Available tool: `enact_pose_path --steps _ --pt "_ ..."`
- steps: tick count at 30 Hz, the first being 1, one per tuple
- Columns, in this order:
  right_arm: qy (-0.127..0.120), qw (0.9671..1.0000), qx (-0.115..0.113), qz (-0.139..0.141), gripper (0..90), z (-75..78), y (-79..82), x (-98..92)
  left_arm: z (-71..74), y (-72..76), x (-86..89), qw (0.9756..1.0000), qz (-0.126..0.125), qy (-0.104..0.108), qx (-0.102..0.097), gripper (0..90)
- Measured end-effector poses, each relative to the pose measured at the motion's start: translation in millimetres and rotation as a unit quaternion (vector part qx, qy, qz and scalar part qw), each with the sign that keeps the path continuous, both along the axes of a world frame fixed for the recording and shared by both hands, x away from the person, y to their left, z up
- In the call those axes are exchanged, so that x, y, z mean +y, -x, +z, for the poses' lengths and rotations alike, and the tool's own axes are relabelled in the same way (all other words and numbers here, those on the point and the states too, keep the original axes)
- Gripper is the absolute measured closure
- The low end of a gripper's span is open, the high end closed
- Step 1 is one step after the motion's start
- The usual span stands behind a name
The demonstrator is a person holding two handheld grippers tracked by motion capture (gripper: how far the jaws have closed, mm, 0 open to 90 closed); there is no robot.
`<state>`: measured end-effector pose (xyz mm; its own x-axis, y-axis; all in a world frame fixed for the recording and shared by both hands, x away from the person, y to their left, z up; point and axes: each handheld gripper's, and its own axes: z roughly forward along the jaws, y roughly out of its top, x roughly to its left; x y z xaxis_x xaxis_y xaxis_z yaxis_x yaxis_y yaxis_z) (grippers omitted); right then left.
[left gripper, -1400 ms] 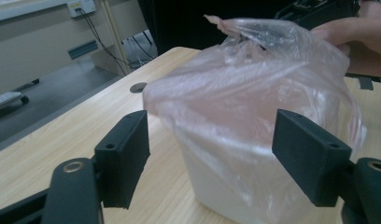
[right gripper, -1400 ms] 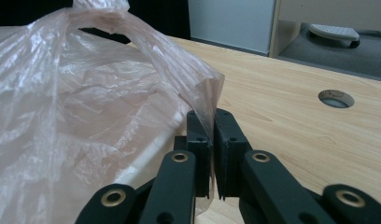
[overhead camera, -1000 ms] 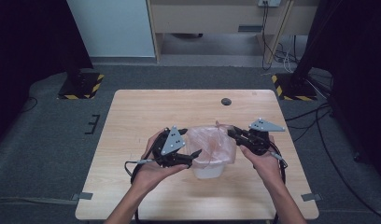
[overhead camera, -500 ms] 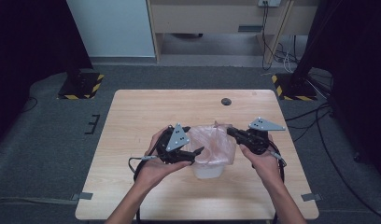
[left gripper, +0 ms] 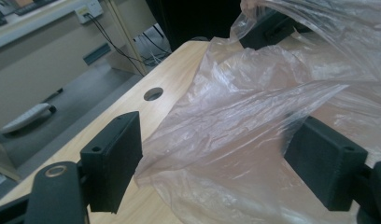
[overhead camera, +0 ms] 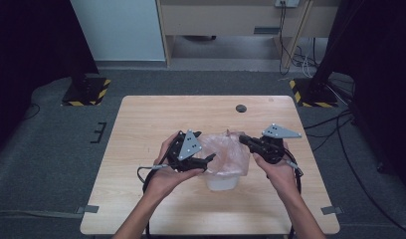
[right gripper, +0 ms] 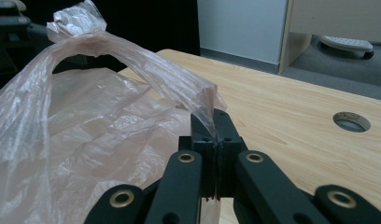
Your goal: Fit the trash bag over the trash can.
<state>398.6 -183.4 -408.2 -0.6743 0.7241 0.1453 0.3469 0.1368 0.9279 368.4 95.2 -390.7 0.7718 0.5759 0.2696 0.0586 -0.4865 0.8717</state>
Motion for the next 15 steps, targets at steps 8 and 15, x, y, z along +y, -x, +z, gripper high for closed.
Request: enact_pose_path --steps 8,15 --pt "0.007 1.0000 -0.002 -0.001 89.6 -0.6 -0.3 -0.9 1.1 1.1 -3.5 0.9999 -0.004 -0.009 -0.007 39.3" --pt "0.012 0.9999 -0.005 -0.004 84.0 0.2 0.0 -0.1 2.1 -3.3 -1.3 0.9999 0.005 0.000 0.012 69.4"
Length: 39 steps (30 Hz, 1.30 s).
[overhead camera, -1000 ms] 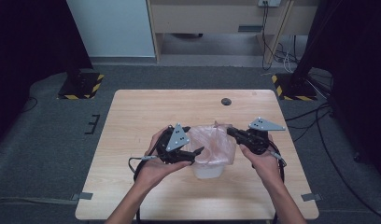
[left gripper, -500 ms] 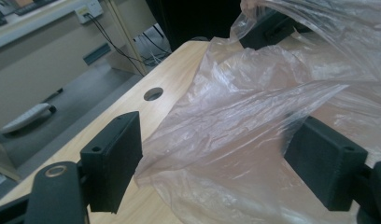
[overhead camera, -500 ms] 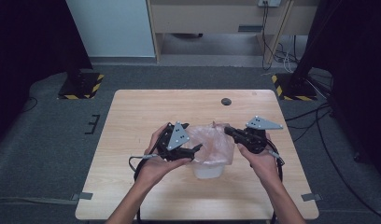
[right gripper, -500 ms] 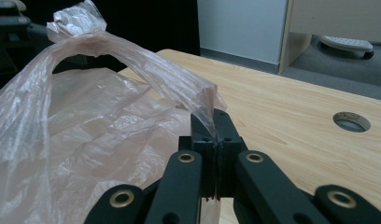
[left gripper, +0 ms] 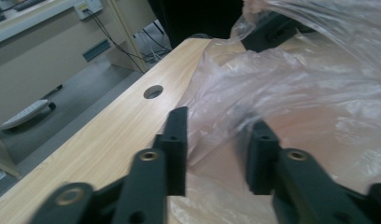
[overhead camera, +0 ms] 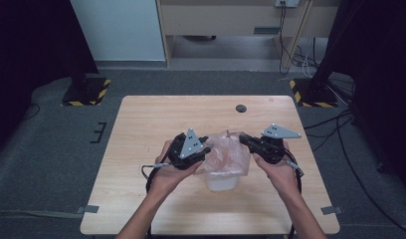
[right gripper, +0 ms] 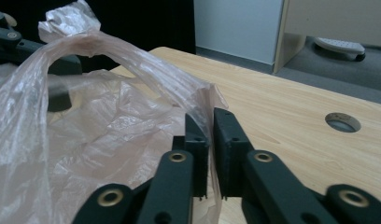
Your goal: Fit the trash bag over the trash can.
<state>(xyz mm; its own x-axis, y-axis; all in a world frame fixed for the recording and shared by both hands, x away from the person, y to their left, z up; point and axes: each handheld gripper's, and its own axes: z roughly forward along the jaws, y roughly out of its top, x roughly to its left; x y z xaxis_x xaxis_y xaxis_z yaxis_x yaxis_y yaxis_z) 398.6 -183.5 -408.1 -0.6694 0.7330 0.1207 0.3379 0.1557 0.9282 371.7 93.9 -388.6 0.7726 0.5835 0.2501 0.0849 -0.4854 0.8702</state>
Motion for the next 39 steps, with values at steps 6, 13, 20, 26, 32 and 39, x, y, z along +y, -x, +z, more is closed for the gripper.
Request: enact_pose_path --steps 6,13,20,26,32,39 --pt "-0.004 0.9999 -0.008 -0.008 75.5 3.6 -0.2 -2.3 2.0 -3.5 8.7 0.9994 0.017 0.028 0.007 82.3" --pt "-0.004 0.9999 -0.010 -0.006 86.2 4.4 0.8 -3.5 1.1 -8.8 19.1 0.9966 0.049 0.063 0.022 89.2" --pt "0.006 0.9998 -0.010 -0.015 90.0 2.3 -1.9 -8.1 -6.7 -14.9 23.2 0.9926 0.092 0.067 0.042 90.0" --pt "0.015 0.9996 0.002 -0.022 90.0 -4.2 -9.8 -11.7 -13.8 -22.6 20.5 0.9903 0.113 0.059 0.055 90.0" --pt "0.034 0.9991 0.014 -0.023 90.0 -14.0 -15.5 -9.7 -20.6 -25.6 18.0 0.9886 0.122 0.055 0.070 90.0" --pt "0.058 0.9974 0.032 -0.027 90.0 -25.7 -22.3 -8.3 -34.9 -27.3 18.5 0.9850 0.136 0.043 0.097 90.0"
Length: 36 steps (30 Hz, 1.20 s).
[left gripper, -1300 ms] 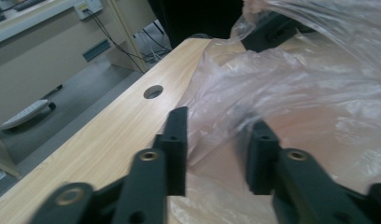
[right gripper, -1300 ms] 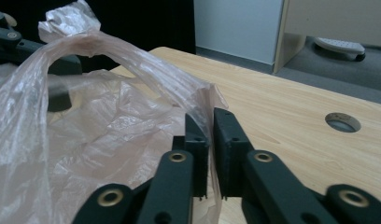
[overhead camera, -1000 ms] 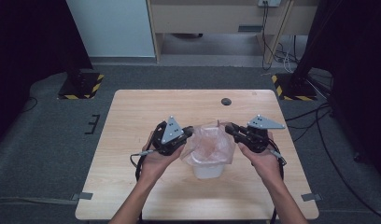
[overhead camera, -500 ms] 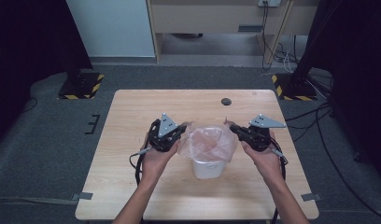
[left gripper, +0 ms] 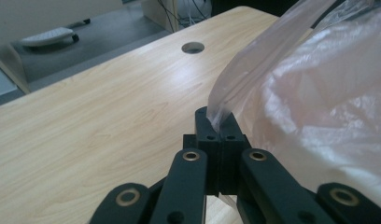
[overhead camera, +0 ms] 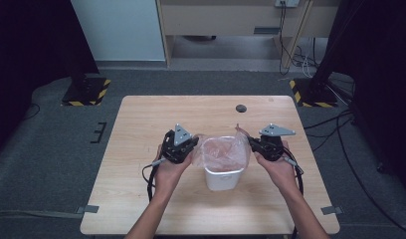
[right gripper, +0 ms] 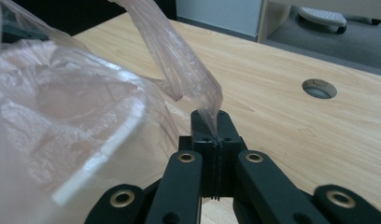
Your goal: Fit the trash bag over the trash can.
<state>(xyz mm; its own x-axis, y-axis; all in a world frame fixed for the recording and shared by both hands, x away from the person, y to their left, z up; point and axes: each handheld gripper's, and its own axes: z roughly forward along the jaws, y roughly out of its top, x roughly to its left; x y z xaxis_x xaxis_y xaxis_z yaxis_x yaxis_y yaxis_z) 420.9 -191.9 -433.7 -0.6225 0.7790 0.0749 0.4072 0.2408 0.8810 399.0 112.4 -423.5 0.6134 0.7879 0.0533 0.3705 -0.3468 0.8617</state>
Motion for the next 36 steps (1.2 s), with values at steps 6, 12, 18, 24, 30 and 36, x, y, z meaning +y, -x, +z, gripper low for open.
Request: enact_pose_path --steps 6,12,18,24,30,36 --pt "0.000 1.0000 0.004 -0.002 81.1 -2.6 -0.6 3.3 -6.0 3.2 0.5 1.0000 0.002 0.006 0.003 90.0" --pt "-0.018 0.9996 -0.008 -0.020 67.0 1.5 1.5 1.2 -6.7 5.6 -2.0 1.0000 -0.002 0.007 0.001 90.0" --pt "-0.014 0.9996 -0.024 -0.008 89.5 5.9 4.5 1.7 -7.0 7.1 -3.1 1.0000 -0.006 0.003 -0.001 90.0" --pt "-0.008 0.9997 -0.022 0.001 90.0 7.2 4.9 3.1 -3.6 9.3 -2.8 0.9992 -0.007 0.000 -0.038 72.1" --pt "-0.007 0.9997 -0.021 0.005 90.0 7.9 4.2 6.1 0.9 7.8 2.2 0.9988 -0.001 0.011 -0.049 65.8" --pt "-0.003 0.9998 -0.018 0.011 90.0 7.0 5.0 8.8 3.5 7.3 1.4 0.9985 -0.001 0.020 -0.051 76.8"
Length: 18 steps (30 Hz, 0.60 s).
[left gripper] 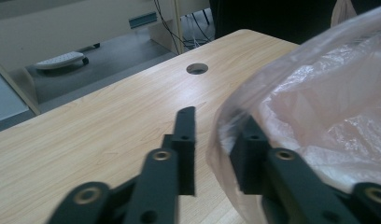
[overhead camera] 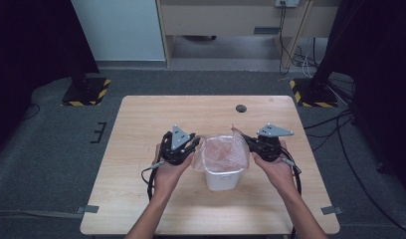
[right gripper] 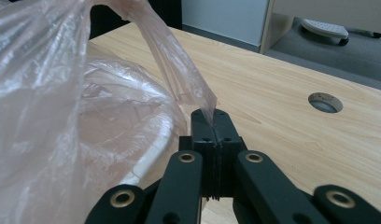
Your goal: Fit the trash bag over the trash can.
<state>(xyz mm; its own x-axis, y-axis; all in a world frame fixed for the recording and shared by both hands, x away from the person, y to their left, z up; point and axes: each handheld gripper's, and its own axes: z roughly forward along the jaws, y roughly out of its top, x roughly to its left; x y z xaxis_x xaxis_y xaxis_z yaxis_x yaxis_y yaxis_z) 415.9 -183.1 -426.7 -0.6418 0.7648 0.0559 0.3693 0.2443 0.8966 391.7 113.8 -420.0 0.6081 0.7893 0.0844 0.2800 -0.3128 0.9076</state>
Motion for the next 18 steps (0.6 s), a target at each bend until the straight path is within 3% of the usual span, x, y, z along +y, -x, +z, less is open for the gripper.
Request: enact_pose_path --steps 5,9,18 --pt "-0.011 0.9999 -0.002 -0.011 78.2 0.9 0.1 -1.9 -0.7 2.6 -2.2 0.9999 -0.007 -0.001 0.011 87.2" --pt "-0.011 0.9999 -0.007 -0.009 89.2 2.6 1.6 -3.5 -0.5 4.1 -3.5 0.9999 -0.003 -0.001 0.011 88.4" --pt "0.008 1.0000 0.003 0.000 90.0 -2.3 6.3 -5.9 -7.4 6.0 -3.0 0.9996 0.005 -0.017 0.022 88.7"
